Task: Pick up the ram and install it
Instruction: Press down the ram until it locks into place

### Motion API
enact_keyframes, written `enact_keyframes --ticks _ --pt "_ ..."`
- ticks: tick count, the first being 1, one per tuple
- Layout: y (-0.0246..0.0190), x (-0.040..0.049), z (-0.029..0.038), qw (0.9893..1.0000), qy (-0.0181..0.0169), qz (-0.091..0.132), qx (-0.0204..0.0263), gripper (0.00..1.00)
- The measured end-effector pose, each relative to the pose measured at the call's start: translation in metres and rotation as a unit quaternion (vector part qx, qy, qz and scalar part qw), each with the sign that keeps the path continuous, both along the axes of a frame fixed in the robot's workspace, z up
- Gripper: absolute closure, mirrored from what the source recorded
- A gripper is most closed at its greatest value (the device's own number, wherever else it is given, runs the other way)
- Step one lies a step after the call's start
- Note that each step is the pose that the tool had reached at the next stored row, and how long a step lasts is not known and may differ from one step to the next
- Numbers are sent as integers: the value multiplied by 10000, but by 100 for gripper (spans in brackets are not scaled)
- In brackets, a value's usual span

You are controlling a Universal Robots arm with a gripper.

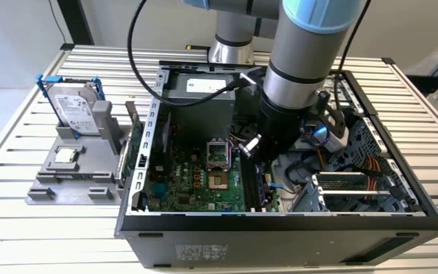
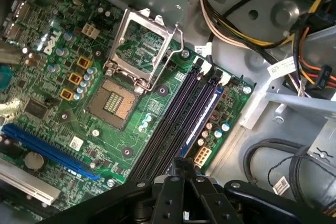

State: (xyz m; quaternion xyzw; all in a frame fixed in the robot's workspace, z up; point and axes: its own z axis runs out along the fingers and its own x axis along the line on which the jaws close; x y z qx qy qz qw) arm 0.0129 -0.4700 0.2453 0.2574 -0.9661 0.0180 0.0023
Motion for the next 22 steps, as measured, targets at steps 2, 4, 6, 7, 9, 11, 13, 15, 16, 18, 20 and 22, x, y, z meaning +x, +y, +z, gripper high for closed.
enact_keyframes --ticks 2,4,6,7,9,11,13,15,16,18,20,22 --pt "0 0 0 9999 0 133 6 100" --pt "-1 0 -2 9997 1 263 22 100" --pt "-1 -1 -4 9993 2 384 42 100" --pt "0 0 -5 9990 3 451 51 100" --pt "0 0 -9 9982 3 592 60 100" --pt "0 0 -10 9972 4 751 60 100" --pt "-1 0 -12 9959 5 907 59 100" --pt "-1 0 -13 9942 6 1073 60 100" --pt "-1 0 -13 9932 7 1160 60 100" --pt "0 0 -14 9911 7 1329 61 100" --pt "0 0 -15 9888 8 1490 62 100" --pt "0 0 -18 9860 9 1665 66 100"
